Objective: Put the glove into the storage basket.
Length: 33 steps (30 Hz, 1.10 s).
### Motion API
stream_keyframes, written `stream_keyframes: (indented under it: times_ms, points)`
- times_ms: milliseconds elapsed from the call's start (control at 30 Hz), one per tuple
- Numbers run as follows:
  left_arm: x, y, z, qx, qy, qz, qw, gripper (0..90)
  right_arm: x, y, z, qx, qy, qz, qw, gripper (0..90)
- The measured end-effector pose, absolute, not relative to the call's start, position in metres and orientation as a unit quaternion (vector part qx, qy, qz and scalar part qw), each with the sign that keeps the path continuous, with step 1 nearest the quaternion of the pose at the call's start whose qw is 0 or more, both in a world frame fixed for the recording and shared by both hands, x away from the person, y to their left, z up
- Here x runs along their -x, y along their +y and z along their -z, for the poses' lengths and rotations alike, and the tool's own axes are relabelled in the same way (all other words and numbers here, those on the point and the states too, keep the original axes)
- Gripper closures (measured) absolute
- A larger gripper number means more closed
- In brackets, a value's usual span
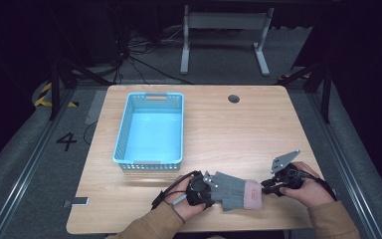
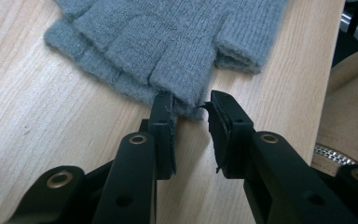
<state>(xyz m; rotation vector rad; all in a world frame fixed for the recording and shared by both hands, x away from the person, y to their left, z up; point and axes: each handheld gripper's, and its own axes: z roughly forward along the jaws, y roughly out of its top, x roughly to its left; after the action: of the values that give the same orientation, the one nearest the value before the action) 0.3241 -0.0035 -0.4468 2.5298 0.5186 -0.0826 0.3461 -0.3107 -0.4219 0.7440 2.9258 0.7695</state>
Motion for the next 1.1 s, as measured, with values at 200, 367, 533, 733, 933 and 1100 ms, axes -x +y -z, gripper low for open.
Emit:
stream_keyframes:
  times_ms: [200,367,533,733,933,1100]
  points:
    - [-0.324,-0.004,0.445,-0.939,0.196,0.023,0.281,78.0,-0.345,-0.309,0.419,-0.231,0.939,-0.253,0.022,72.6]
    - [-0.324,-0.006,0.444,-0.941,0.193,0.015,0.278,88.4,-0.344,-0.304,0.418,-0.22,0.943,-0.25,0.026,80.5]
    - [-0.321,-0.006,0.441,-0.942,0.187,0.006,0.279,89.2,-0.343,-0.304,0.415,-0.214,0.944,-0.249,0.03,87.1]
    - [-0.317,-0.004,0.435,-0.939,0.184,-0.001,0.289,89.4,-0.342,-0.306,0.411,-0.22,0.94,-0.258,0.032,88.0]
    - [-0.312,0.001,0.429,-0.938,0.184,-0.008,0.294,89.4,-0.343,-0.304,0.407,-0.216,0.938,-0.267,0.041,88.1]
    - [-0.311,0.004,0.429,-0.939,0.182,-0.007,0.291,89.4,-0.347,-0.299,0.408,-0.214,0.939,-0.267,0.04,88.1]
